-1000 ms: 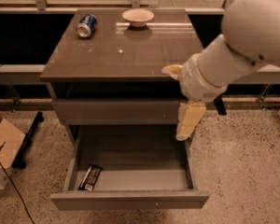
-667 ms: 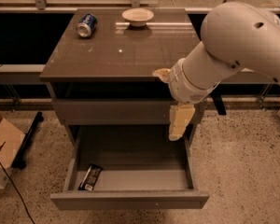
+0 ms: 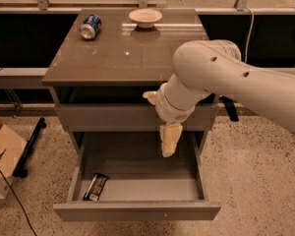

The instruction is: Pick rxbar chocolate from middle drawer and place on counter

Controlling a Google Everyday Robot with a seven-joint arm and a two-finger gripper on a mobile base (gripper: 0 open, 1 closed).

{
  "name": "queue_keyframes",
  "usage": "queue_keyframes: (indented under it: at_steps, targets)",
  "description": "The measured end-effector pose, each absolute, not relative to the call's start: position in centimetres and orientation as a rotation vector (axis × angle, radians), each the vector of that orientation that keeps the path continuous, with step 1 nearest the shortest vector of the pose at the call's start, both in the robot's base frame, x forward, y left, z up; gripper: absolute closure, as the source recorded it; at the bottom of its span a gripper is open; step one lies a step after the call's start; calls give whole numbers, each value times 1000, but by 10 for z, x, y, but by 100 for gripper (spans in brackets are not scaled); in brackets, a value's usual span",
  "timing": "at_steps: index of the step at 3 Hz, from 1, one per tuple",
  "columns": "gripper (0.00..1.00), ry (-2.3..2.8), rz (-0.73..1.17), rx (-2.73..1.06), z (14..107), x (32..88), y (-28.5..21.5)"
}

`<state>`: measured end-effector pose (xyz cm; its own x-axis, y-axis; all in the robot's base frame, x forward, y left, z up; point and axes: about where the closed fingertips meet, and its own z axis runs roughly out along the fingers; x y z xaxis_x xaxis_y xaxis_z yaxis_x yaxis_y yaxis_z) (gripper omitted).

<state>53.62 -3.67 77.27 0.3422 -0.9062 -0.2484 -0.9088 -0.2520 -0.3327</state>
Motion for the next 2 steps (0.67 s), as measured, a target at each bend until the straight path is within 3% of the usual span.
queue_keyframes:
  at_steps: [2]
  targets:
    - [0,1583,87,-2223,699,557,-12]
